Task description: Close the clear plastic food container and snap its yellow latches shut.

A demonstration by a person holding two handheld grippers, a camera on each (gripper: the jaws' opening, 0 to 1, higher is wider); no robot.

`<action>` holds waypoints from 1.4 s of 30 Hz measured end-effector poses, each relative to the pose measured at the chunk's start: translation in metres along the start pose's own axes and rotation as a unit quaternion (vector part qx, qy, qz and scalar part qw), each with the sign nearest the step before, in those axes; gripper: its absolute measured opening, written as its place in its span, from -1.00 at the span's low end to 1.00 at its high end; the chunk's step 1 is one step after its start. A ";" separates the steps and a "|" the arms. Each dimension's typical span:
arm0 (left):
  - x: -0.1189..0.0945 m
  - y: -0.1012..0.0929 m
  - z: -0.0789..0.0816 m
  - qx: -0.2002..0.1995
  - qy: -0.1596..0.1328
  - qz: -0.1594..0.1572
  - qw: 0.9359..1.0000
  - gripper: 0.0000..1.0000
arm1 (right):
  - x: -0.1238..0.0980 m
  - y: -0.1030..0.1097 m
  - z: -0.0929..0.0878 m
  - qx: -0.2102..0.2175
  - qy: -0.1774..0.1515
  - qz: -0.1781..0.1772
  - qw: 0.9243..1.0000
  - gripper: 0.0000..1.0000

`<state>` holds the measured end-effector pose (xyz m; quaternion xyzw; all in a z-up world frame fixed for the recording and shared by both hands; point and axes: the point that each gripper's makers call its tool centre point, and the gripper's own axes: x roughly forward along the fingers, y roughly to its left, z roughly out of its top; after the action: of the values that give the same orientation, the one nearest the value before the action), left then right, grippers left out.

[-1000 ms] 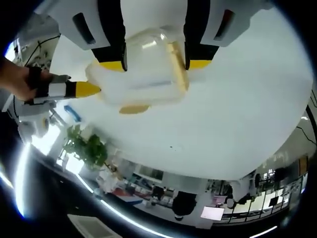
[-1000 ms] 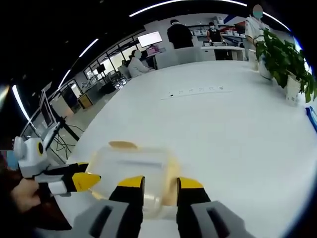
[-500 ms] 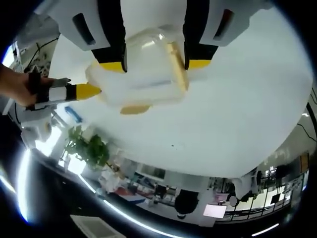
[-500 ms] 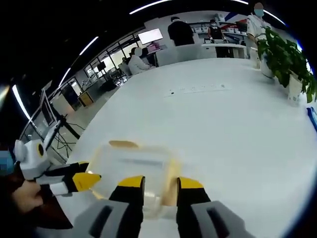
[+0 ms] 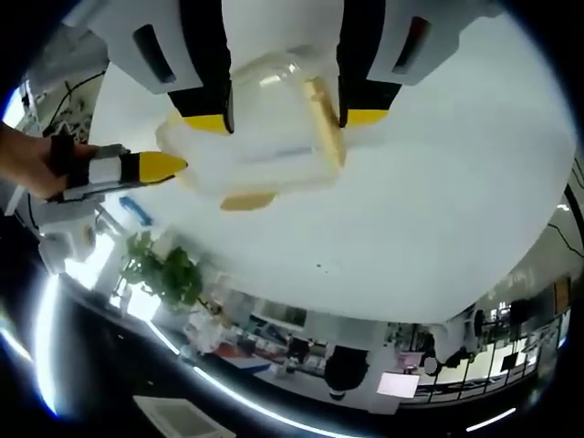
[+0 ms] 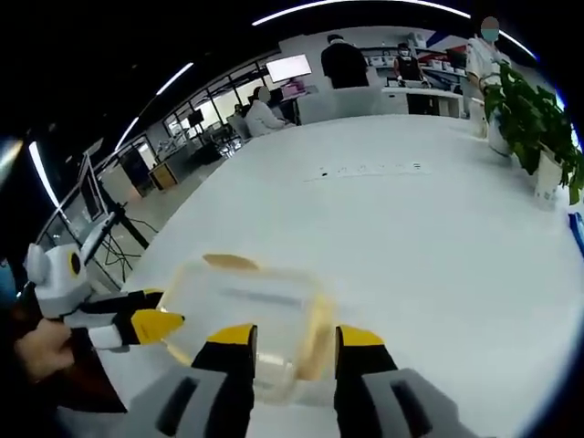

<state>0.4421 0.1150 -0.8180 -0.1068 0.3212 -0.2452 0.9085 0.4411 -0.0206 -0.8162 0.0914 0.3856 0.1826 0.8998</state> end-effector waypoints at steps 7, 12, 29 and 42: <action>-0.001 0.001 0.000 -0.004 0.002 -0.003 1.000 -0.16 | 0.001 0.002 -0.002 0.023 -0.001 0.006 1.000 -0.37; 0.000 0.003 0.000 -0.012 0.006 -0.007 1.000 -0.21 | 0.001 0.002 -0.002 0.031 -0.002 0.006 0.999 -0.38; 0.002 0.003 0.003 -0.044 0.009 0.009 0.999 -0.32 | 0.007 0.008 -0.009 0.060 0.006 0.000 0.998 -0.46; 0.003 0.004 0.003 -0.072 0.014 0.009 0.997 -0.38 | 0.007 0.005 -0.004 0.059 -0.004 -0.008 0.998 -0.47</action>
<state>0.4473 0.1174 -0.8187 -0.1653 0.3515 -0.2144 0.8962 0.4410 -0.0129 -0.8220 0.1417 0.3928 0.1524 0.8958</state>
